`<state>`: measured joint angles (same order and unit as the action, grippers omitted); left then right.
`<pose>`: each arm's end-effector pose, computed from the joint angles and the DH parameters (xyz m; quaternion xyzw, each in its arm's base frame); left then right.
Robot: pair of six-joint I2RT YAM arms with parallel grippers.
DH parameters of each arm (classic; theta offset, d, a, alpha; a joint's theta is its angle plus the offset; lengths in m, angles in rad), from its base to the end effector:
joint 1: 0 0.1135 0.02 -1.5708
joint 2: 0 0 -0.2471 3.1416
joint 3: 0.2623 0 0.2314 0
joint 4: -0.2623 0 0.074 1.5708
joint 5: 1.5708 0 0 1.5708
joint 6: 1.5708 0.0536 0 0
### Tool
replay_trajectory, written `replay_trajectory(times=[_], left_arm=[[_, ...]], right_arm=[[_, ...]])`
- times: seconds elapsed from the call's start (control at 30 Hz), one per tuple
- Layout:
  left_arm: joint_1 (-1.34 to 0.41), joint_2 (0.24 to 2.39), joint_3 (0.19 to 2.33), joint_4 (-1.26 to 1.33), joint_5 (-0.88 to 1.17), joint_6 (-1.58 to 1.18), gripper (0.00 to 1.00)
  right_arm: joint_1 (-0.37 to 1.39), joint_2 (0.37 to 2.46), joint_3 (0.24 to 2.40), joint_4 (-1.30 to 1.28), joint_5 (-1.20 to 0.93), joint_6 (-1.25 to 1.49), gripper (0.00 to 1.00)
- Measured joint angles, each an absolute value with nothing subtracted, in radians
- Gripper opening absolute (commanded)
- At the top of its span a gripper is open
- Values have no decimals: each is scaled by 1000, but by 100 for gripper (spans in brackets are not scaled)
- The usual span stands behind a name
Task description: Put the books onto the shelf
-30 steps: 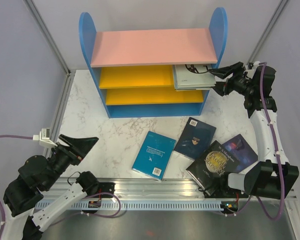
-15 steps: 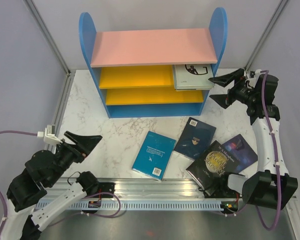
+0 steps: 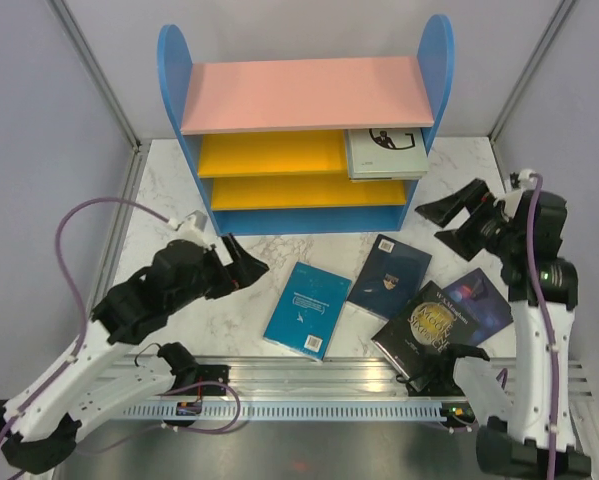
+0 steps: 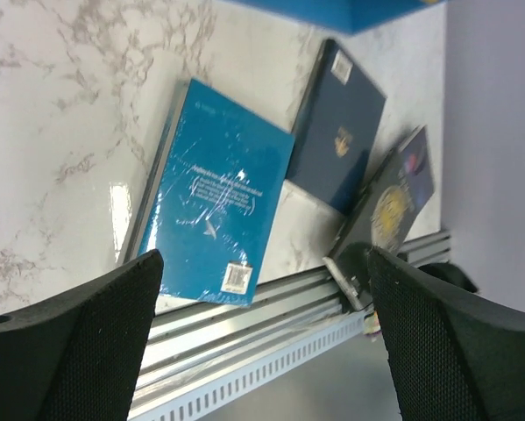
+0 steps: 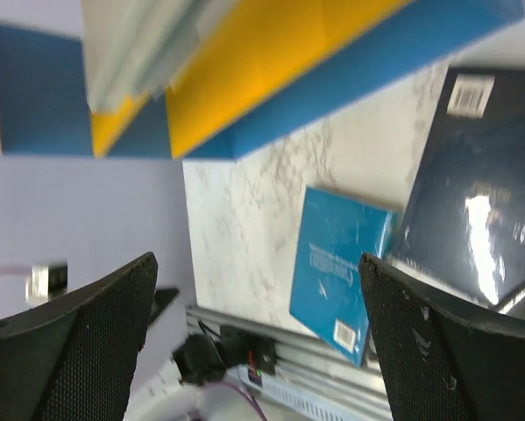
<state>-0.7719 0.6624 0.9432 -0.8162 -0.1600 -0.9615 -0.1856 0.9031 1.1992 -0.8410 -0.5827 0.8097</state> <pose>0.1008 -0.0862 0.3203 -0.1214 0.8585 -0.3310 0.3723 0.1674 -0.0014 0.3686 0.2745 0.8006 0.3825 0.3705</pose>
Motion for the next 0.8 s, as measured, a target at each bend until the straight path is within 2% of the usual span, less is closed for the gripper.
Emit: replay_trajectory(times=[0.2,0.33,0.47,0.53,0.67,0.8], left_arm=[[-655,827,798,-680,47,-865,100],[-492,931,745,-606,190,-804,98],[-443,1084,742,-546,272,-743,97],[-442,1141,743,-534,294,-717,97],[-432,1210,746,-515,311,-681,96],[-424,1268,742,-471,329,-669,95]], right_arm=[[-25,527,803,-867,-567,875,98],[-9,457,616,-907,-568,896,98],[30,565,600,-901,-535,866,98],[89,691,620,-876,-492,854,98],[319,971,720,-775,-375,860,98],[502,1071,742,-589,-337,942,98]])
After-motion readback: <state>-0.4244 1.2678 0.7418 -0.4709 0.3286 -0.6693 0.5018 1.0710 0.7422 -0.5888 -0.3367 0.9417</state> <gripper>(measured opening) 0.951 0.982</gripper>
